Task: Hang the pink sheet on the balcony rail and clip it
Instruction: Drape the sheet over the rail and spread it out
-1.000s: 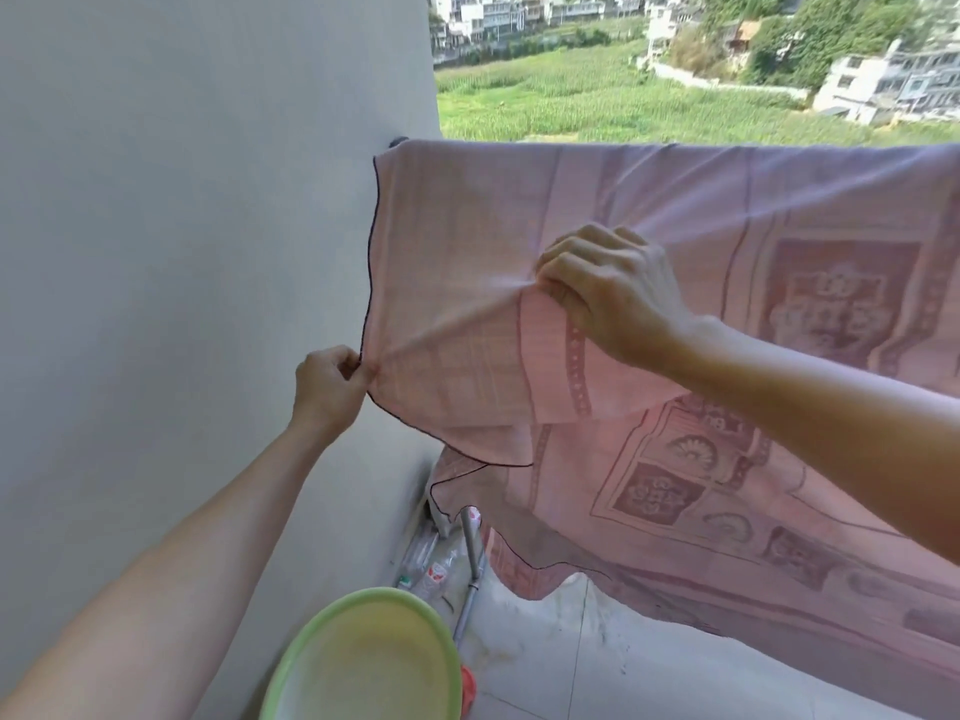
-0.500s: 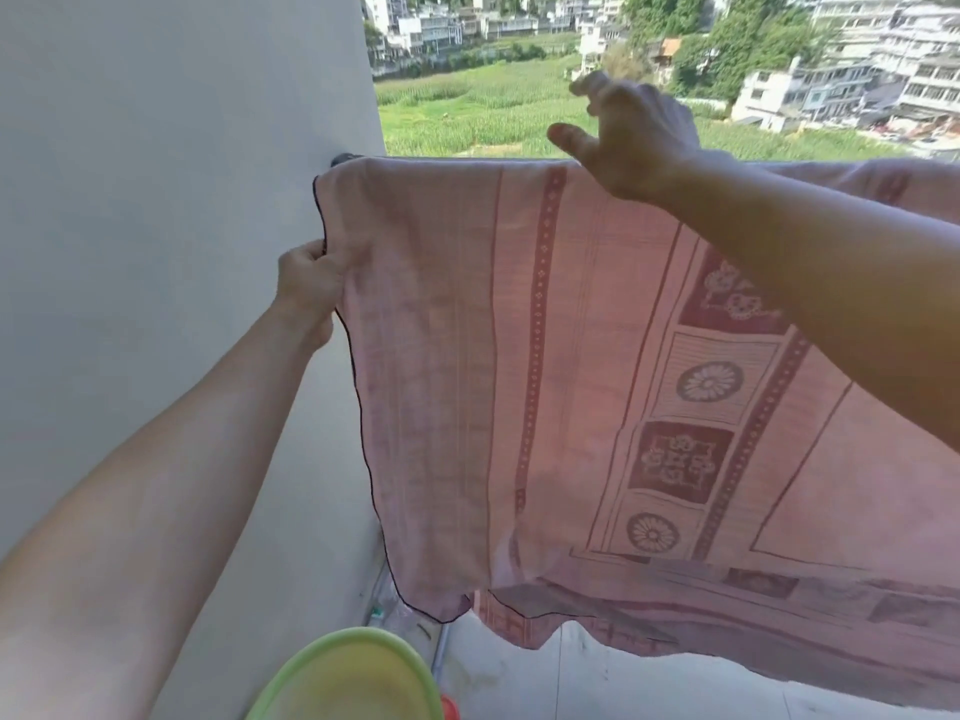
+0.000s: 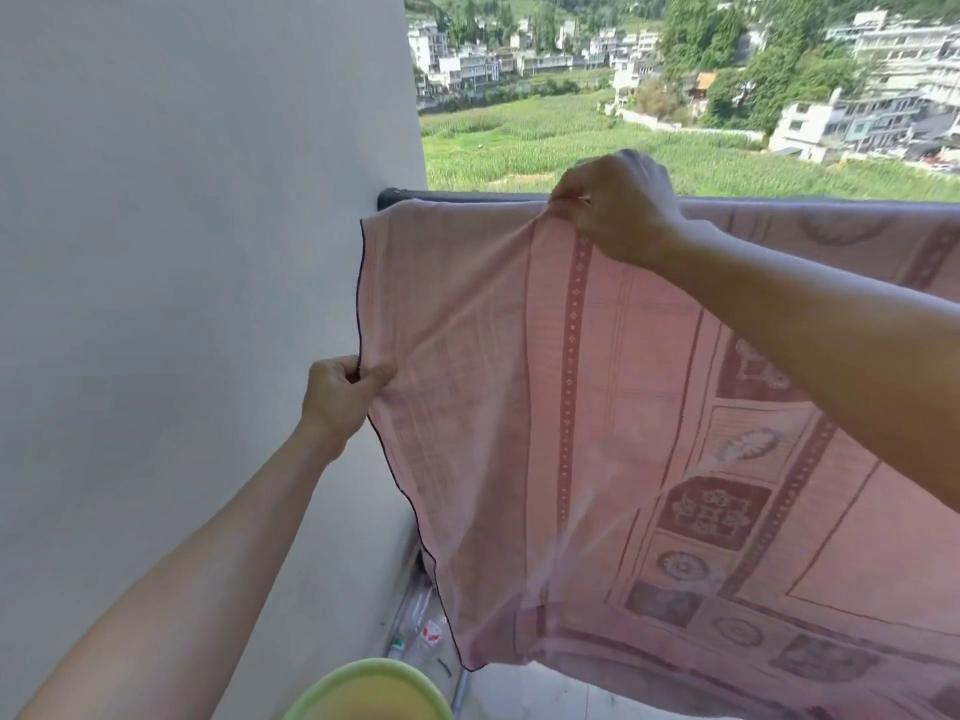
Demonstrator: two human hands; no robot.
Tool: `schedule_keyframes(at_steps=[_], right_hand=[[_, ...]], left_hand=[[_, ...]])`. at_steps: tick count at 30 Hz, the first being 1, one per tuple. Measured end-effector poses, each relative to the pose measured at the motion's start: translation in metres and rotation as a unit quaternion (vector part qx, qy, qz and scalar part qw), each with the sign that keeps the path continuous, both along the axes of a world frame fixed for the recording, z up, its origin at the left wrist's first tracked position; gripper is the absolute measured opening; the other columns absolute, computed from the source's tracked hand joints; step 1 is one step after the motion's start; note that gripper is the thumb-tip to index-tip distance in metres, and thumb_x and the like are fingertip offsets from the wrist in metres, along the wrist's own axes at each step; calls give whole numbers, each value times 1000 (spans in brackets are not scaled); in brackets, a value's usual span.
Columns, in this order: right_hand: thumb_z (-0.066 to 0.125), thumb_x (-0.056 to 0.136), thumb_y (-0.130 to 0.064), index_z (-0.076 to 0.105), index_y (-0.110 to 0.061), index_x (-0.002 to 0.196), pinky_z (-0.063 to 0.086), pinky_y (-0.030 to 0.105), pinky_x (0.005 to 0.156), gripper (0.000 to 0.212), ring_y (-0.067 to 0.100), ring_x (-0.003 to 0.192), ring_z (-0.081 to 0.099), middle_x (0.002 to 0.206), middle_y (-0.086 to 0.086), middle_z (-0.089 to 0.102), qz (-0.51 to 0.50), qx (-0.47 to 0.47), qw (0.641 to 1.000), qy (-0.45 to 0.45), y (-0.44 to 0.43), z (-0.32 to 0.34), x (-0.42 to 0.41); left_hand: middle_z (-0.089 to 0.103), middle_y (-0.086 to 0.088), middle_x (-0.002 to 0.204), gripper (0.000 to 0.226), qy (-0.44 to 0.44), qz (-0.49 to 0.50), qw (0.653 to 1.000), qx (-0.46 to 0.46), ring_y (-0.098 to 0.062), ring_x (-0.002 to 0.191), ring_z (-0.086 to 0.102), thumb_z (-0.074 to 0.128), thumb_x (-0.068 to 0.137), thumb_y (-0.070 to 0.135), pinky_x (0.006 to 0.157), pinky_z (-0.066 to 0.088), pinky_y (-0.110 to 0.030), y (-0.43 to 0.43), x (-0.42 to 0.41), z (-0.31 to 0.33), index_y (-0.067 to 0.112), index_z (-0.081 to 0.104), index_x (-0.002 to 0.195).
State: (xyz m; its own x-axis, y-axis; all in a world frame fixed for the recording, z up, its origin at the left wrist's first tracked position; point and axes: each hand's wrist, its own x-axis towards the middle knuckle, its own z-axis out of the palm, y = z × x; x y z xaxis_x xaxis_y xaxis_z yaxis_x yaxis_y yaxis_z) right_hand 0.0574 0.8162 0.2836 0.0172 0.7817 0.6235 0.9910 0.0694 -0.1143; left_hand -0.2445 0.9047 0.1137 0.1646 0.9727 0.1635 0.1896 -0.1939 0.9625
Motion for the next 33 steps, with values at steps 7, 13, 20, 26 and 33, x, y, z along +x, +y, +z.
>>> schedule_keyframes(at_steps=[7, 13, 20, 26, 33], right_hand=[[54, 96, -27, 67, -13, 94, 48, 35, 65, 19, 21, 79, 62, 95, 1, 69, 63, 81, 993, -50, -28, -19, -9], [56, 96, -29, 67, -14, 92, 47, 32, 63, 19, 21, 85, 63, 95, 0, 69, 75, 55, 993, -75, -30, -32, -8], [57, 94, -31, 69, -14, 95, 48, 35, 69, 20, 21, 99, 59, 103, 0, 69, 99, 74, 988, -94, -32, -28, -9], [46, 91, -64, 53, -18, 131, 46, 39, 87, 61, 26, 104, 59, 119, 8, 64, -88, -19, 995, -33, -14, -15, 28], [32, 94, -67, 64, -17, 86, 31, 22, 52, 61, 12, 49, 44, 57, -5, 49, -102, -44, 991, -72, -24, -16, 46]], left_hand=[[70, 0, 84, 22, -77, -100, 988, -94, -22, 81, 65, 71, 81, 29, 72, 53, -33, 14, 13, 68, 11, 70, 93], [69, -2, 79, 14, -182, 8, 982, -57, -18, 73, 65, 78, 79, 19, 60, 52, -25, 47, 58, 133, 9, 74, 86], [62, 4, 72, 16, -198, 73, 976, 55, -8, 65, 56, 72, 83, 11, 63, 48, -19, 50, 41, 114, 18, 67, 70], [59, 2, 71, 20, -208, 83, 974, 43, -10, 64, 54, 68, 86, 10, 59, 47, -20, 72, 51, 114, 16, 63, 68], [50, 8, 63, 27, -134, 162, 972, 104, -2, 53, 44, 60, 90, 20, 55, 41, -17, 98, 81, 138, 23, 53, 64]])
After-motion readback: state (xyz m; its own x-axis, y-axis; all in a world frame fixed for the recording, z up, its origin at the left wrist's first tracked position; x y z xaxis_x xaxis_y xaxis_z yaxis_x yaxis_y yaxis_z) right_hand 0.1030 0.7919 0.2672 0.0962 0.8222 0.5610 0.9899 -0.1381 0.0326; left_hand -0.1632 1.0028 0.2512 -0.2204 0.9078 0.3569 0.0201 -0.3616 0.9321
